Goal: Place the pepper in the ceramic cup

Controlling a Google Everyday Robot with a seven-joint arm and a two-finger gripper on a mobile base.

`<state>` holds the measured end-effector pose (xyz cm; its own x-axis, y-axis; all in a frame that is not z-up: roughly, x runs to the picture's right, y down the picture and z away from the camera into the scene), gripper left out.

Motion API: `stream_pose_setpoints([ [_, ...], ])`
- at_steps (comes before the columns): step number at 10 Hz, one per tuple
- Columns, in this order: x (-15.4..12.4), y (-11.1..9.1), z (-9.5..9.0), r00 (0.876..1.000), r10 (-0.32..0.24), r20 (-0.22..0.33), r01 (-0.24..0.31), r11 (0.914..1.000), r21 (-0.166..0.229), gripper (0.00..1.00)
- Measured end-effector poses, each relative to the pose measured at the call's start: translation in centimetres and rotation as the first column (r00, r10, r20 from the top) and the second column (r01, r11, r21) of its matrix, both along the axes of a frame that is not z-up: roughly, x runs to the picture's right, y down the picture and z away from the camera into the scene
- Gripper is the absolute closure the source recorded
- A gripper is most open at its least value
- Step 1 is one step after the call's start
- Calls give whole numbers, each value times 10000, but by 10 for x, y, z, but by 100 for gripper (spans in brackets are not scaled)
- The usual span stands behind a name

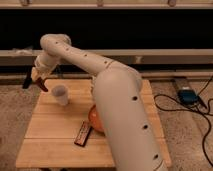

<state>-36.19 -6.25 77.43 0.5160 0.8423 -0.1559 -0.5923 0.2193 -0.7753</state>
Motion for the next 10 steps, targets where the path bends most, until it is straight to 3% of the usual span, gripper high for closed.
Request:
stream_pose_setpoints([
  [5, 28, -13, 44, 9941, 768, -769, -782, 9968, -156, 84],
  [8, 47, -14, 60, 9886, 967, -1152, -993, 9949, -174, 84],
  [10, 69, -10, 66, 9852, 1063, -1348, -1100, 9937, -204, 74],
])
